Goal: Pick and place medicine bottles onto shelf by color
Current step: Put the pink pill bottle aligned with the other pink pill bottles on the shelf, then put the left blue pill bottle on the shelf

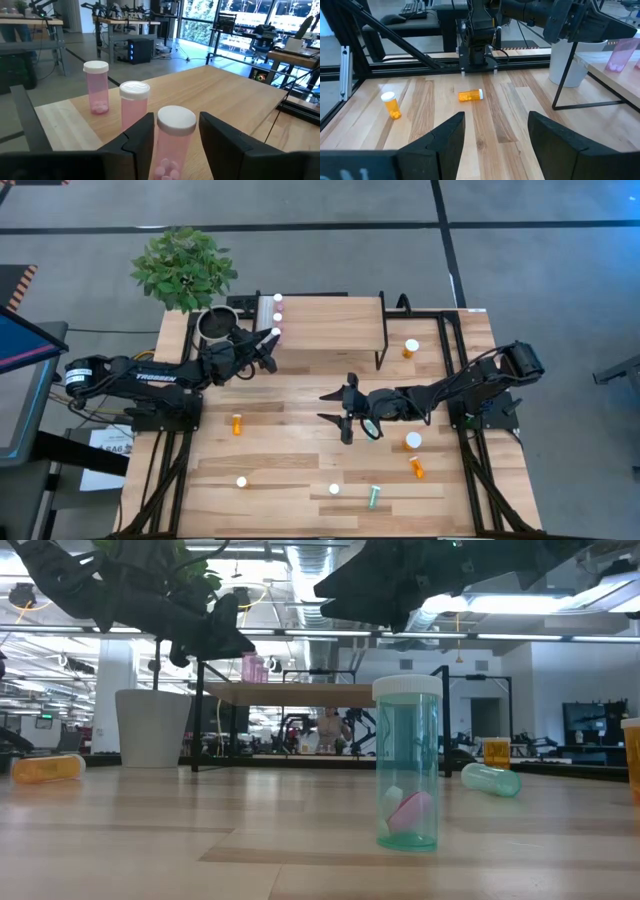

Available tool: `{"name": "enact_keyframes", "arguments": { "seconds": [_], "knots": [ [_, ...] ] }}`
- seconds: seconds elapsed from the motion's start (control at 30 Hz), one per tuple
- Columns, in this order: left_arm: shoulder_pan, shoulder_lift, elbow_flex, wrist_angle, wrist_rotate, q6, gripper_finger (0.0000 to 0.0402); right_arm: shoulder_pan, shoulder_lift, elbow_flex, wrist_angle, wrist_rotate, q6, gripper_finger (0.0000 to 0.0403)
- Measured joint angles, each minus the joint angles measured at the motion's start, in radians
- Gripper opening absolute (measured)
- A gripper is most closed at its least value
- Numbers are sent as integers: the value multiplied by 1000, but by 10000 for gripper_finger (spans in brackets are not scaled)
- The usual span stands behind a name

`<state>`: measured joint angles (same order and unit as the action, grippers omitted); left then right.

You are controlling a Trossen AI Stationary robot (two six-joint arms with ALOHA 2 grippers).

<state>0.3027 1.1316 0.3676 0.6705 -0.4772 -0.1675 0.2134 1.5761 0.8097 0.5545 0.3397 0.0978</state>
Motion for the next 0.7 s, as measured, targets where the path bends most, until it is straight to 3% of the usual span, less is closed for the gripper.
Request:
{"name": "enact_keyframes", "arguments": {
  "seconds": [0.7],
  "knots": [
    [0, 0, -1, 38, -30, 5, 227, 0, 0, 0, -1, 0, 8, 238]
  ]
}}
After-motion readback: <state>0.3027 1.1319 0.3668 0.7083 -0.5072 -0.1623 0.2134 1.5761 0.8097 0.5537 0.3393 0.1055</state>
